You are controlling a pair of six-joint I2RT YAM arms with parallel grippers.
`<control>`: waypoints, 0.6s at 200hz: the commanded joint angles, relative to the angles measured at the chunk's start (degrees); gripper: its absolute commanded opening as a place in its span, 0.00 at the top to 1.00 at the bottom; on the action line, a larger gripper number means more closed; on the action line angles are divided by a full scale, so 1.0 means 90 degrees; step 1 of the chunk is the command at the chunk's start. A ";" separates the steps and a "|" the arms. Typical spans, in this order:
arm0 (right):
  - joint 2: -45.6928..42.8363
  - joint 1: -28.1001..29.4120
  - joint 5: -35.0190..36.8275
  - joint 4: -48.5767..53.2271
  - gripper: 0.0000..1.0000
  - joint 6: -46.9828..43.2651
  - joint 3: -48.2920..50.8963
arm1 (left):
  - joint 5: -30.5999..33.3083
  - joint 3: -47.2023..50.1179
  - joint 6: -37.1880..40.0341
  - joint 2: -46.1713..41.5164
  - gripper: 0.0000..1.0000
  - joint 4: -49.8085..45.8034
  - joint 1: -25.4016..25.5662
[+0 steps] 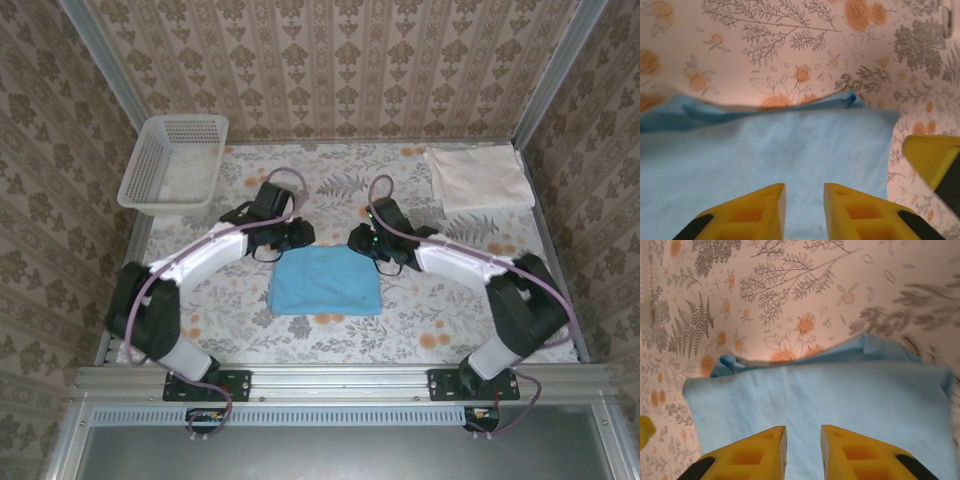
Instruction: Fold and stack the t-shirts
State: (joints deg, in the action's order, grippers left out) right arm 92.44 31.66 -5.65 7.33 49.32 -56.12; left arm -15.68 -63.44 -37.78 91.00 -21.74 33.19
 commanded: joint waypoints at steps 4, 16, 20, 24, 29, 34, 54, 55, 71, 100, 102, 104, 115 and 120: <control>0.0904 -0.0168 -0.0605 0.0630 0.78 -0.0299 -0.0550 | -0.0118 -0.0371 0.0518 0.0795 0.77 -0.0229 -0.0147; 0.1245 -0.0312 -0.0651 0.0620 0.79 -0.0304 -0.0646 | -0.0084 -0.0375 0.0571 0.1090 0.78 -0.0137 -0.0278; 0.1331 -0.0360 -0.0642 0.0623 0.79 -0.0305 -0.0667 | -0.0058 -0.0317 0.0609 0.1159 0.78 -0.0056 -0.0328; 0.1400 -0.0419 -0.0641 0.0611 0.79 -0.0302 -0.0682 | -0.0002 -0.0260 0.0624 0.1232 0.78 -0.0017 -0.0375; 0.1476 -0.0486 -0.0664 0.0550 0.79 -0.0305 -0.0665 | 0.0080 -0.0188 0.0639 0.1318 0.79 0.0041 -0.0457; 0.1547 -0.0556 -0.0690 0.0495 0.79 -0.0304 -0.0646 | 0.0118 -0.0110 0.0666 0.1381 0.79 0.0121 -0.0543; 0.1759 -0.0774 -0.0797 0.0386 0.79 -0.0350 -0.0639 | -0.0113 0.0290 0.0625 0.1557 0.80 0.0569 -0.1067; 0.1769 -0.0778 -0.0802 0.0386 0.79 -0.0352 -0.0644 | -0.0128 0.0305 0.0619 0.1558 0.80 0.0599 -0.1093; 0.1915 -0.0924 -0.0954 0.0374 0.79 -0.0382 -0.0670 | -0.0330 0.0606 0.0575 0.1605 0.80 0.1000 -0.1377; 0.1924 -0.1117 -0.1161 0.0324 0.77 -0.0384 -0.0588 | -0.0445 0.0729 0.0648 0.1621 0.79 0.1060 -0.1613; 0.1913 -0.1130 -0.1167 0.0307 0.76 -0.0383 -0.0563 | -0.0445 0.0740 0.0652 0.1611 0.78 0.1061 -0.1629; 0.1893 -0.1141 -0.1181 0.0293 0.76 -0.0382 -0.0542 | -0.0445 0.0755 0.0653 0.1591 0.78 0.1059 -0.1640; 0.1797 -0.1209 -0.1181 0.0231 0.74 -0.0382 -0.0440 | -0.0435 0.0812 0.0660 0.1459 0.73 0.1068 -0.1709; 0.1764 -0.1234 -0.1175 0.0239 0.74 -0.0405 -0.0403 | -0.0432 0.0827 0.0667 0.1387 0.71 0.1068 -0.1738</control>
State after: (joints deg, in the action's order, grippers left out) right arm 107.98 22.68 -17.54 7.53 46.61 -61.89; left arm -23.00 -58.43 -33.67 104.49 -10.81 19.88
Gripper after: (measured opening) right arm 0.248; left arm 0.245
